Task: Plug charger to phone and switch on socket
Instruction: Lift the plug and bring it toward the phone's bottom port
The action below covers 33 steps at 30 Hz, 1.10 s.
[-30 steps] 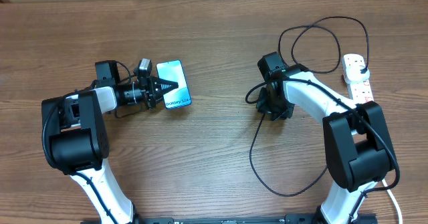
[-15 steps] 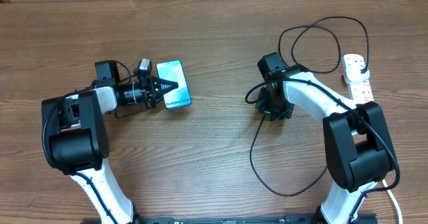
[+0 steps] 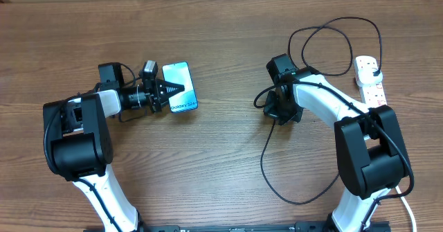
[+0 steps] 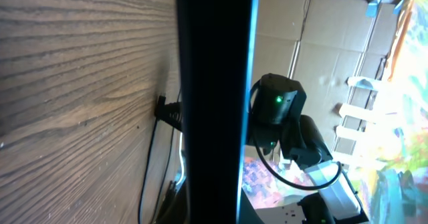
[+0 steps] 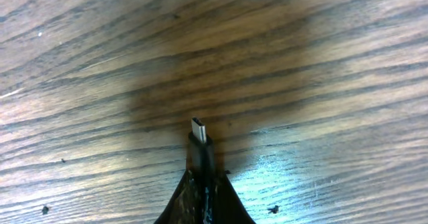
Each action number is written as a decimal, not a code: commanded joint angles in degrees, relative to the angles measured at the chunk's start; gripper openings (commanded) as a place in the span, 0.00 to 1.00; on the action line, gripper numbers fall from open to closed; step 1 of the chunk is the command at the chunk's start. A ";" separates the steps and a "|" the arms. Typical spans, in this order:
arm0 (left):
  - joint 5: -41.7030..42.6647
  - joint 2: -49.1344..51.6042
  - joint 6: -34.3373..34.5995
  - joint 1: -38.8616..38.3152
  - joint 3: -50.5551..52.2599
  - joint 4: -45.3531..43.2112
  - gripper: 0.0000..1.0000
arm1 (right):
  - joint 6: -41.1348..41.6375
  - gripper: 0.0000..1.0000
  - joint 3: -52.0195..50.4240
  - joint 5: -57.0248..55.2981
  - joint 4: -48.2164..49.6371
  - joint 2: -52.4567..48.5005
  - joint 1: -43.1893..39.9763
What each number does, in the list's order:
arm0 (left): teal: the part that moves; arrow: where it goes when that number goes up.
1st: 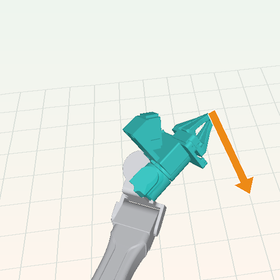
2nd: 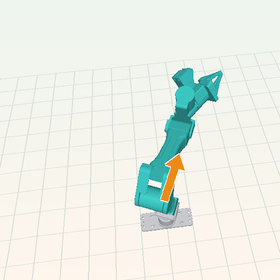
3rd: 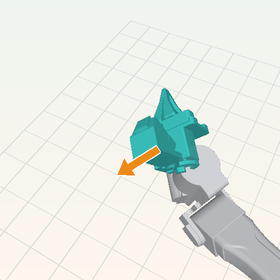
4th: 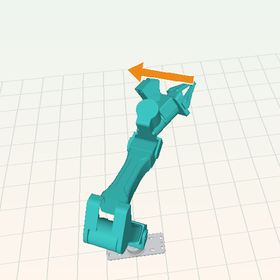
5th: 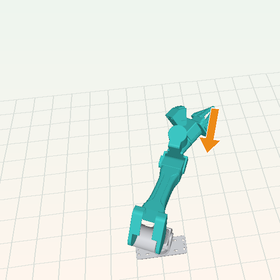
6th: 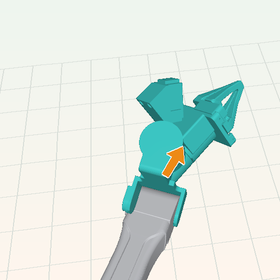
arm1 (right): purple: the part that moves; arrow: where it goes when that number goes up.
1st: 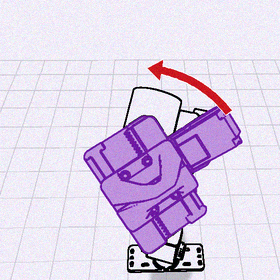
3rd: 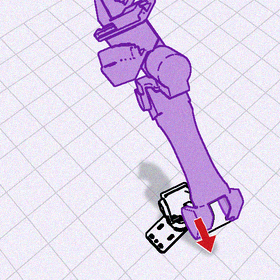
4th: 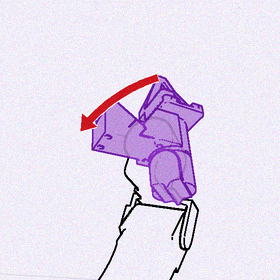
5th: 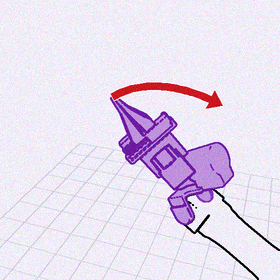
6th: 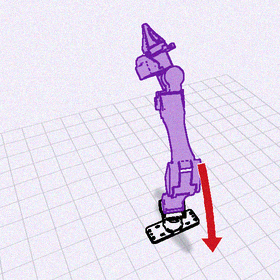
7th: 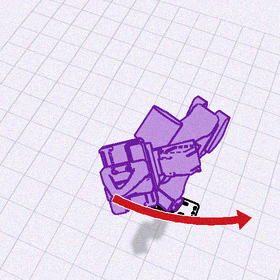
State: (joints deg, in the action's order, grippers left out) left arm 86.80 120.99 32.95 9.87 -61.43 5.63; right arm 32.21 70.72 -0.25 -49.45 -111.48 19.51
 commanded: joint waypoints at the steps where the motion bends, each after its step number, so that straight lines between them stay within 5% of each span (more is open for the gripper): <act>1: 3.78 -1.44 -1.77 0.50 0.20 0.81 0.04 | -7.28 0.04 -1.68 2.56 1.18 0.11 -0.61; 11: 2.14 -7.48 -22.88 0.52 0.20 23.32 0.05 | -35.15 0.04 -1.70 34.67 -5.40 15.26 -8.13; 17: 0.68 -17.29 -23.08 0.79 0.20 26.01 0.04 | -55.25 0.04 -2.12 58.77 -14.84 18.80 -11.13; 23: -7.96 -28.94 -11.02 0.59 0.20 20.83 0.04 | -64.24 0.04 -2.16 66.99 -22.51 18.80 -9.79; 33: -13.03 -36.98 20.28 -6.12 0.20 -13.75 0.04 | -59.28 0.04 -2.16 77.94 -12.41 18.80 -3.02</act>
State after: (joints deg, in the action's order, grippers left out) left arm 74.65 84.95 39.97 6.57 -60.80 -4.97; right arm -28.99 68.75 72.27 -63.88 -92.86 13.96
